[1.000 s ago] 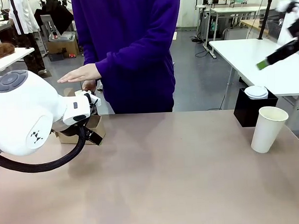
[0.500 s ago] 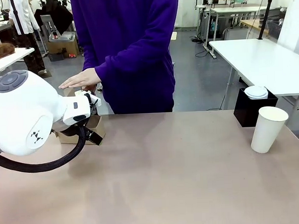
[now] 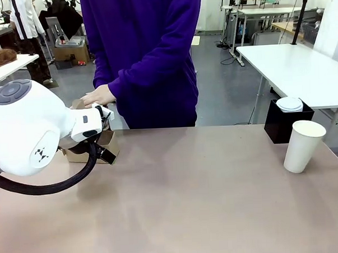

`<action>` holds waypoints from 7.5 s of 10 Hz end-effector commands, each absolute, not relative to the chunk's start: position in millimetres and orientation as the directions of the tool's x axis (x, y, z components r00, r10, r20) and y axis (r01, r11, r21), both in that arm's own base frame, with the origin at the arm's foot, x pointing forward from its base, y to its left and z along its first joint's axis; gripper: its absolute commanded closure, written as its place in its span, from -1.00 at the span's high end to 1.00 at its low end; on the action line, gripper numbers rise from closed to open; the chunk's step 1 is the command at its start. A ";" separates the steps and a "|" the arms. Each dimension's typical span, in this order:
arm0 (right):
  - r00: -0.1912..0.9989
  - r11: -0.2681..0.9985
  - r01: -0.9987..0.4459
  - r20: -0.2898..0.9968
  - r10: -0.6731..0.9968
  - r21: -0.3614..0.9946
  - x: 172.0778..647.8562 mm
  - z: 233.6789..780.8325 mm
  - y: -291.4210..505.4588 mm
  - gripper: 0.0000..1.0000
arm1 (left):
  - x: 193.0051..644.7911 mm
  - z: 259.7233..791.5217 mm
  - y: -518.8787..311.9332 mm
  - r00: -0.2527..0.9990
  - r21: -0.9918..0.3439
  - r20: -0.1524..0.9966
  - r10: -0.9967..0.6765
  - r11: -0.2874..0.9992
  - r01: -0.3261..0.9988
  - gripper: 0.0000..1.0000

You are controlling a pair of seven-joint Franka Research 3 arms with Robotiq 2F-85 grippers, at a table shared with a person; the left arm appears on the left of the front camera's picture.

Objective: Pour a drink into a cup and package it in a carrier.
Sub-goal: Pick up the 600 ml Paper Cup and place it in the middle top area of the table, then when a person places the Paper Cup Lid on the 600 ml Paper Cup , lift the 600 ml Paper Cup.

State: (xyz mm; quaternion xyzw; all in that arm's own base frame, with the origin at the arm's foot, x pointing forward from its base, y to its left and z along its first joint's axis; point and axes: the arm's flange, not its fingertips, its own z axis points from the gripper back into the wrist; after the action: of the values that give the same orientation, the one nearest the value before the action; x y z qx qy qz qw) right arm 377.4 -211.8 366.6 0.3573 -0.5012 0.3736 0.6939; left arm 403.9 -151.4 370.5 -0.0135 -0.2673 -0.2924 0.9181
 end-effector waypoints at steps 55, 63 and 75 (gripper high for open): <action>0.111 0.492 -0.863 0.993 -0.033 0.113 617.4 267.5 149.1 0.61 | 403.7 370.6 -151.3 0.686 0.131 0.499 -0.529 0.829 0.544 1.00; 0.141 0.452 -0.880 0.989 -0.036 0.142 612.7 263.5 145.8 0.61 | 403.7 370.6 -151.3 0.686 0.131 0.499 -0.529 0.829 0.544 1.00; 0.141 0.452 -0.880 0.989 -0.036 0.142 612.7 263.5 145.8 0.61 | 403.7 370.6 -151.3 0.686 0.131 0.499 -0.529 0.829 0.544 1.00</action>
State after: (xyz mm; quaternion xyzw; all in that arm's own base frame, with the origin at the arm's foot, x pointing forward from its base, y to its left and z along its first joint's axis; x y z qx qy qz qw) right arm 616.3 145.8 259.5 0.4046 -0.5660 0.3323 0.6368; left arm 403.9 -151.5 370.3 -0.0132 -0.2672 -0.2926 0.9181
